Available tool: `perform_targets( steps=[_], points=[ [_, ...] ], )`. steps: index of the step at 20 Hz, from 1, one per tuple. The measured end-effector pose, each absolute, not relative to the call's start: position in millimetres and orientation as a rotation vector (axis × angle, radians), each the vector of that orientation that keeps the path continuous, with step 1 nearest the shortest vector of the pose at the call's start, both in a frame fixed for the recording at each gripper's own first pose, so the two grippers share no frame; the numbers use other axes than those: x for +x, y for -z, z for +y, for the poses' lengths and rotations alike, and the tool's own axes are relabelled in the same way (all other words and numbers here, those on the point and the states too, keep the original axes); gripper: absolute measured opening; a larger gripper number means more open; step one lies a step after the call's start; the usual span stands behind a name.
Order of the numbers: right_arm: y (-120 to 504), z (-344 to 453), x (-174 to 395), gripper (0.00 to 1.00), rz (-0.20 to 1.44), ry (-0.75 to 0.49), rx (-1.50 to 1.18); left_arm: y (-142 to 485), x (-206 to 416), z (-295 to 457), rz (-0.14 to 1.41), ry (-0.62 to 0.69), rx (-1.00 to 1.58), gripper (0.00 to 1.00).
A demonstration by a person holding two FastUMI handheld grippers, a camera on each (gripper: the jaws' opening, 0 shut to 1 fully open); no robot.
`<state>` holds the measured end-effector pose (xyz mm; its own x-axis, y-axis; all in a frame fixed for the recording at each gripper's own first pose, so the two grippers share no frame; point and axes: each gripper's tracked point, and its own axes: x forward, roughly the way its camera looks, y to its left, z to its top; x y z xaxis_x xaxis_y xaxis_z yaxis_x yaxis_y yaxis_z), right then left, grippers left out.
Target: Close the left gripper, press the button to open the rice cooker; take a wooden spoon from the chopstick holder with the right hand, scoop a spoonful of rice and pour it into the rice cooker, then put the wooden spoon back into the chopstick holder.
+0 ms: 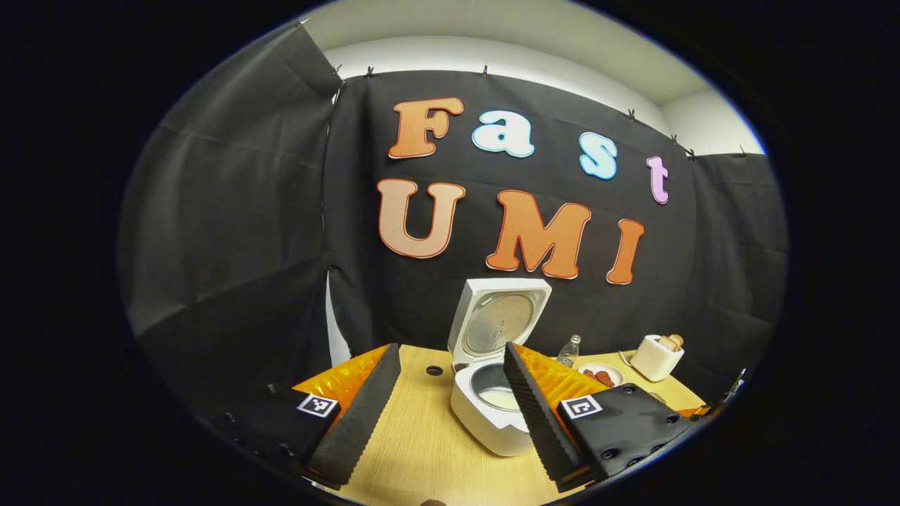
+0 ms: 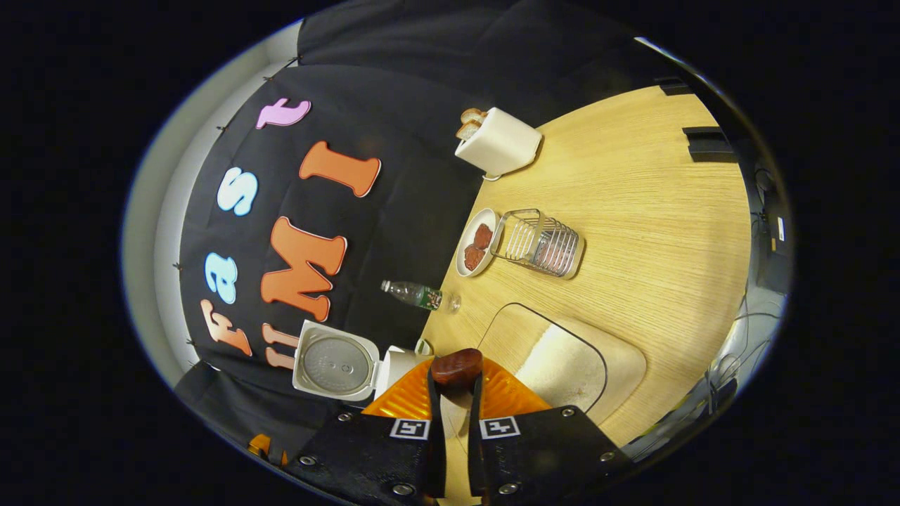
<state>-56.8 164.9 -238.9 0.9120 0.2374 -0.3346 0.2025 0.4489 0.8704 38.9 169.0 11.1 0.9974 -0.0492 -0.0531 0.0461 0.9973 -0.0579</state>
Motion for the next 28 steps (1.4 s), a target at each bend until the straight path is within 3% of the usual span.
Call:
perform_targets(
  steps=[17, 28],
  points=[
    [202, 167, -31, 0.12, 0.388, -0.055, 1.291, -25, 32, 182, 0.019, 0.007, -0.066, 1.00],
    [155, 210, -2, 0.11, 0.385, -0.158, 1.400, -24, 33, 186, 0.017, -0.013, -0.064, 1.00]
  ],
)
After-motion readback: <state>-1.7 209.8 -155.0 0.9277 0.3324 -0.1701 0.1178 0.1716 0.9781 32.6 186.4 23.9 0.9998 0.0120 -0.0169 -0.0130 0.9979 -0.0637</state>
